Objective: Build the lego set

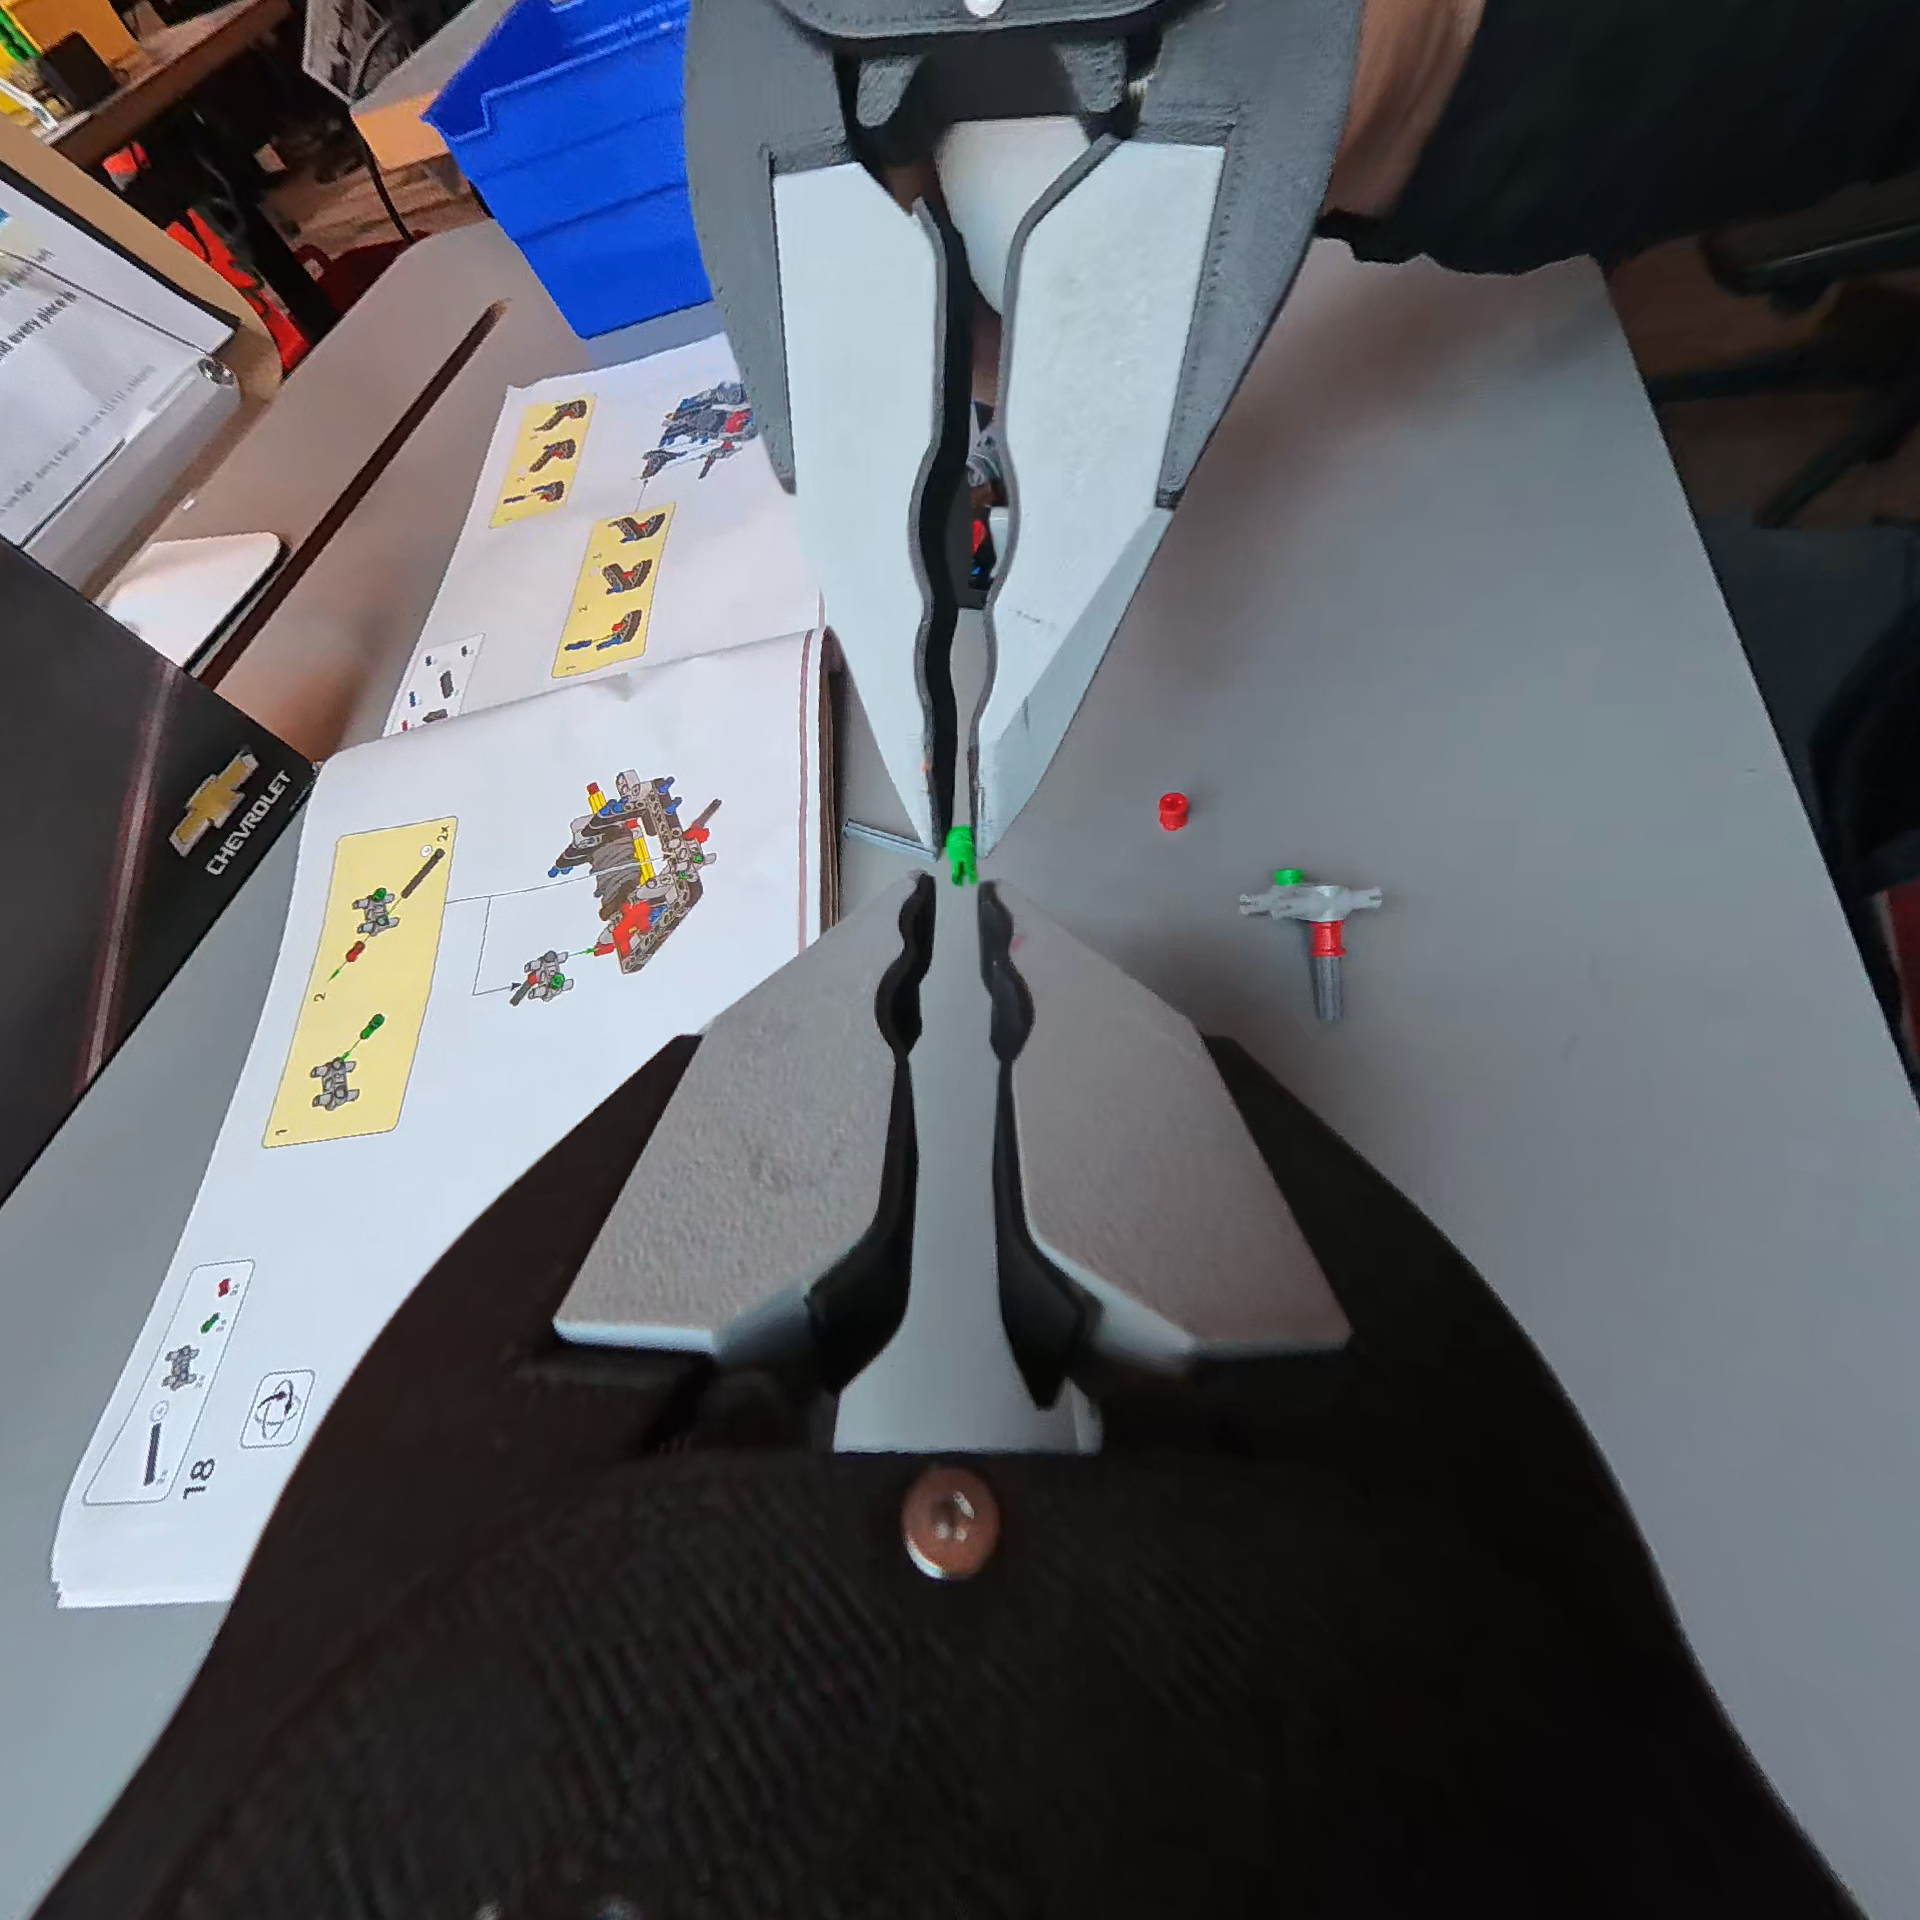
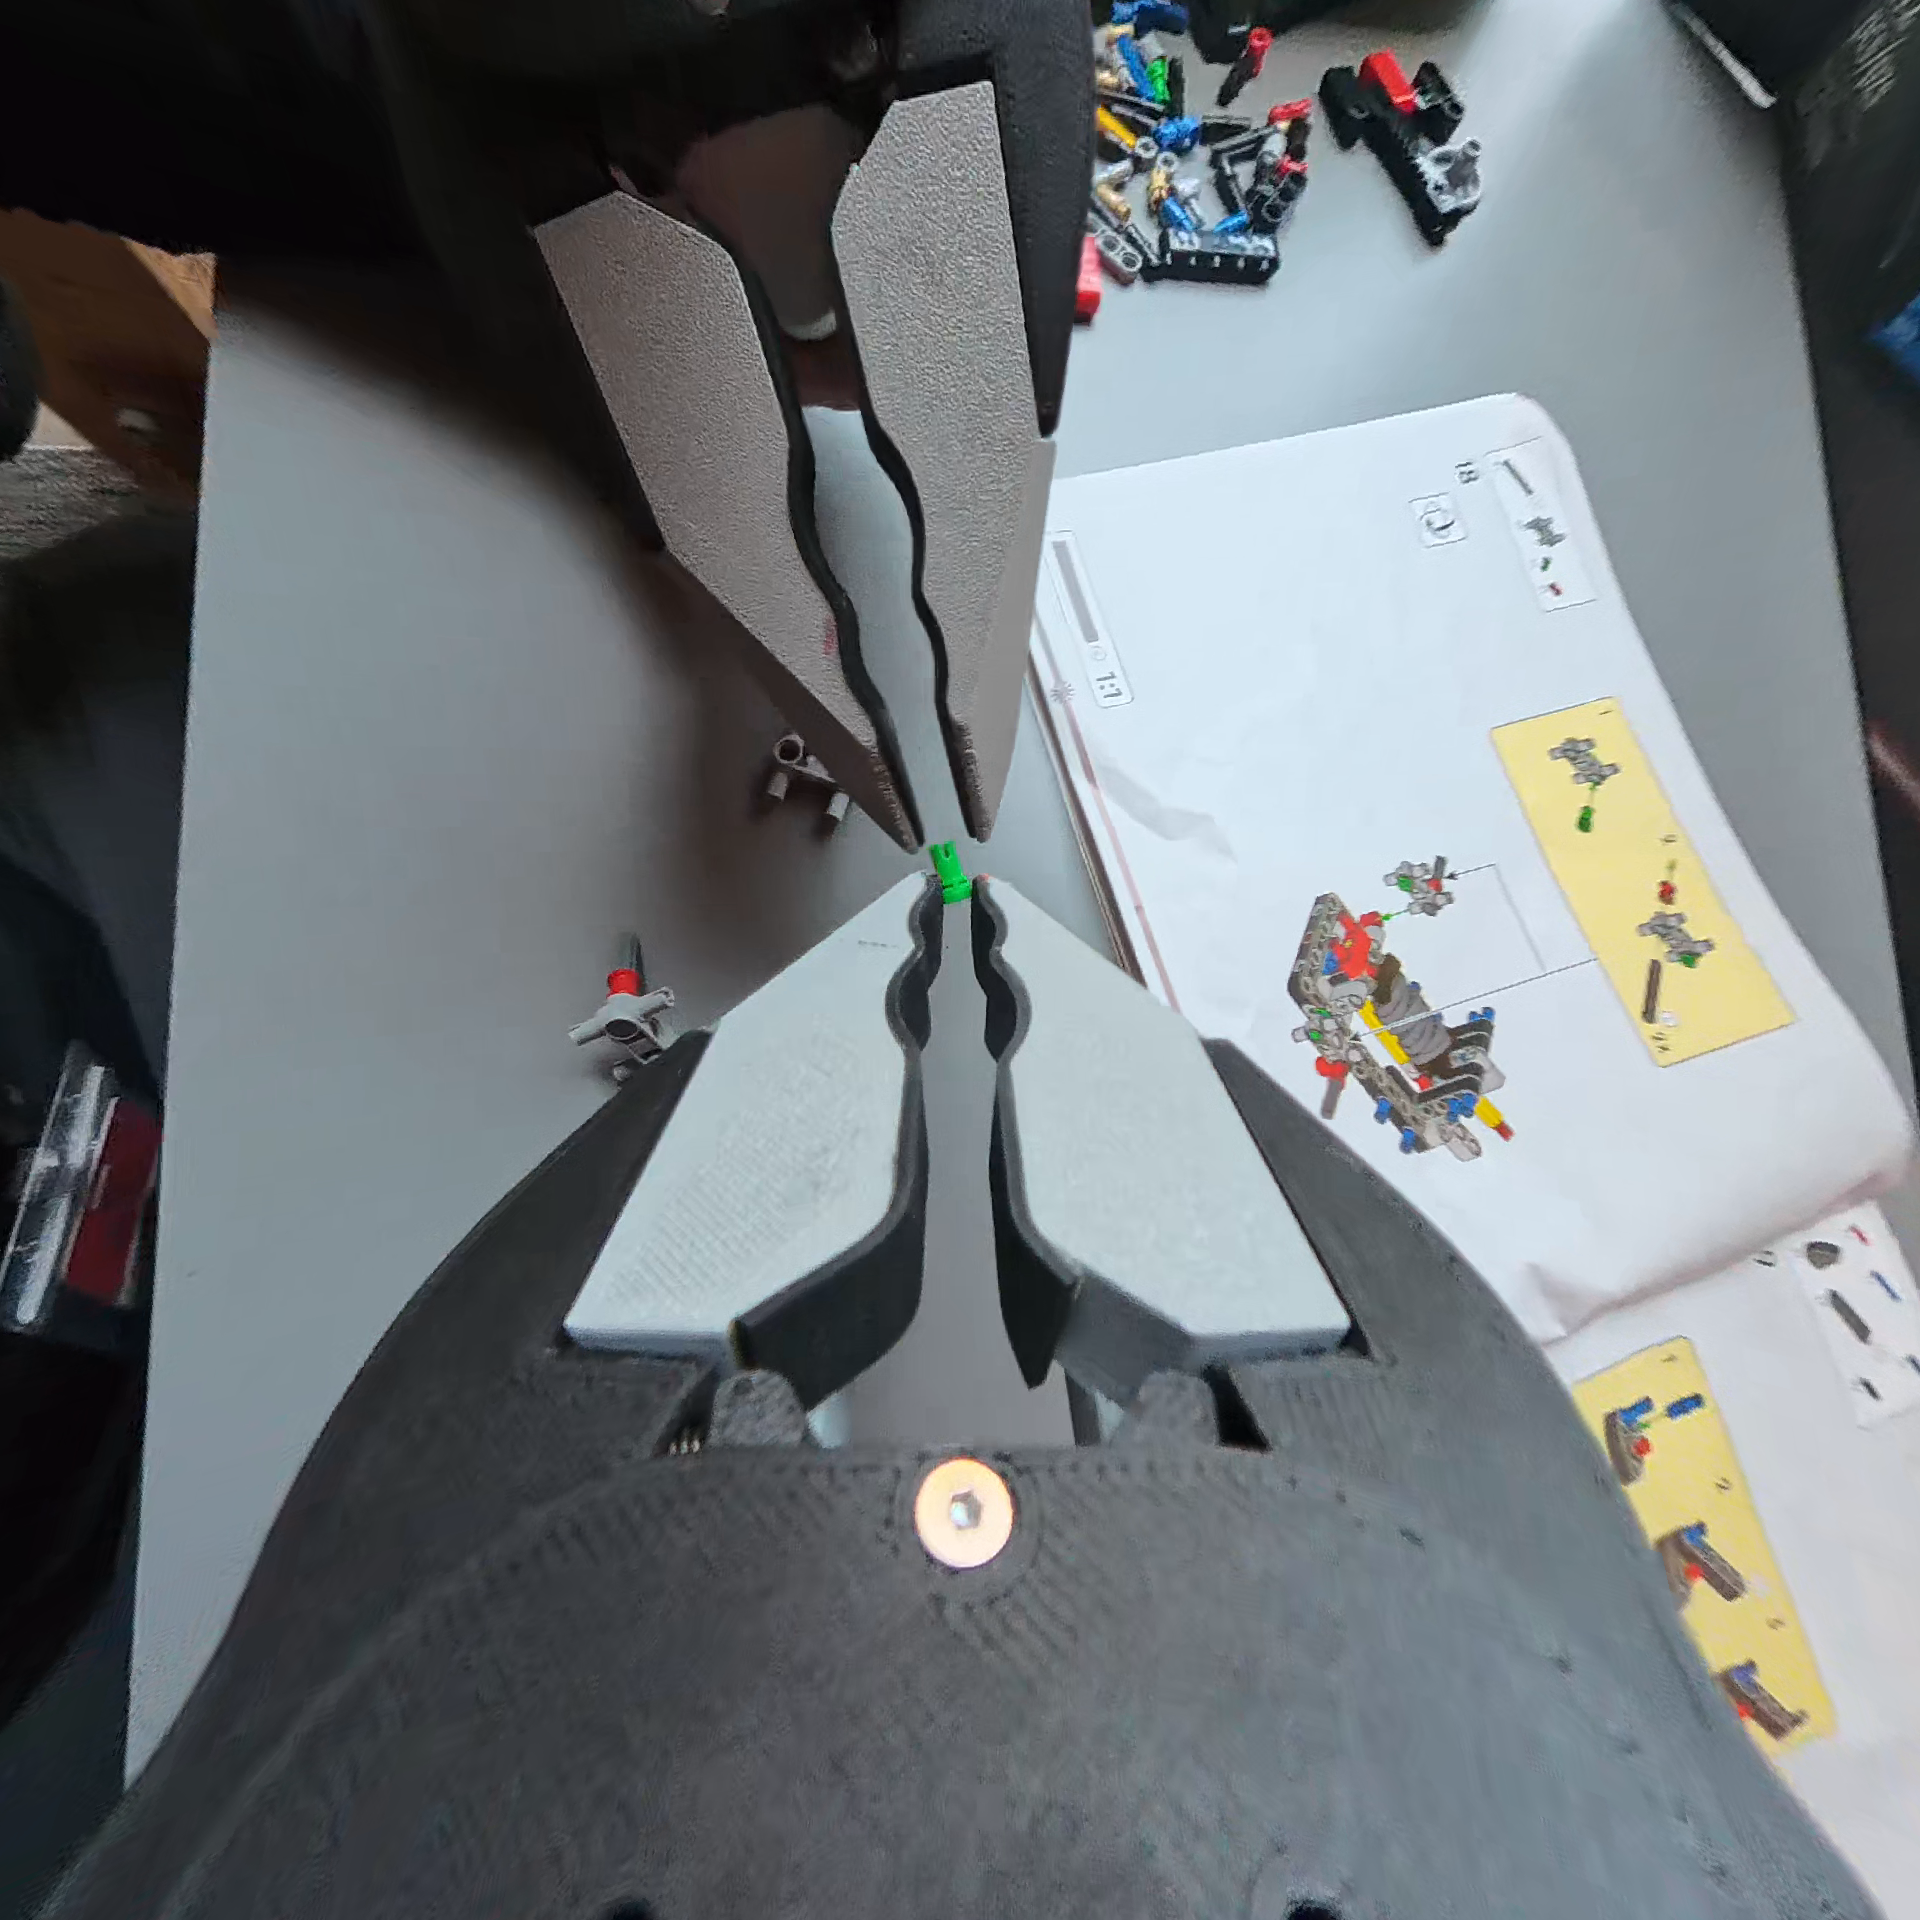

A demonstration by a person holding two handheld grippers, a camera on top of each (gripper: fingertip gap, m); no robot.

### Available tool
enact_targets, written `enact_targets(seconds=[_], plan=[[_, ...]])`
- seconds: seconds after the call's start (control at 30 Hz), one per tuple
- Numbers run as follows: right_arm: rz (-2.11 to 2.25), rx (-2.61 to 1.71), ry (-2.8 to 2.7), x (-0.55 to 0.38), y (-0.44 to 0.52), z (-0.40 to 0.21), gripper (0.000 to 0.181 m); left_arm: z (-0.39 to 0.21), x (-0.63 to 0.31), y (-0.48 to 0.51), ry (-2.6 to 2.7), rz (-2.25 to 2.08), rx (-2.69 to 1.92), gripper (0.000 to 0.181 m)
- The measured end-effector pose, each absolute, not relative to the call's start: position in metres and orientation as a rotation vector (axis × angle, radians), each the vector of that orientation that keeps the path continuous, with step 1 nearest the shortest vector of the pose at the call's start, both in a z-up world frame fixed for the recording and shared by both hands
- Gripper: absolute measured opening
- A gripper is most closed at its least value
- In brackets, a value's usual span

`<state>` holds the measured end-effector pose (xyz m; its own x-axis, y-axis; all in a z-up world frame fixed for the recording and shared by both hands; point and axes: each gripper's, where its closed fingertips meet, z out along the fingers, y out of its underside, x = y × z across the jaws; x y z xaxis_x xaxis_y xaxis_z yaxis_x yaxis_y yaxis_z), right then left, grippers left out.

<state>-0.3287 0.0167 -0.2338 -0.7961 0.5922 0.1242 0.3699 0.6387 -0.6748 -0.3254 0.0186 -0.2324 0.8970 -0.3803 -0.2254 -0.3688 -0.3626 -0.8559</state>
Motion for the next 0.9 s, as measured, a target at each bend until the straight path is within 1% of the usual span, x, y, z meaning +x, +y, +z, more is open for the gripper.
enact_targets(seconds=[0.3,0.47,0.9], plan=[[0.728,-0.637,-2.416,-0.3318,0.0186,-0.2331,0.002,-0.2365,-0.3242,0.0215,0.538,-0.013,-2.003,0.007],[0.648,-0.589,-2.397,-0.3334,0.0175,-0.2361,0.003,-0.2377,-0.3261,0.0229,0.541,0.029,-2.010,0.003],[0.569,-0.560,-2.372,-0.3363,0.0209,-0.2390,0.003,-0.2386,-0.3302,0.0238,0.550,0.093,-2.012,0.003]])
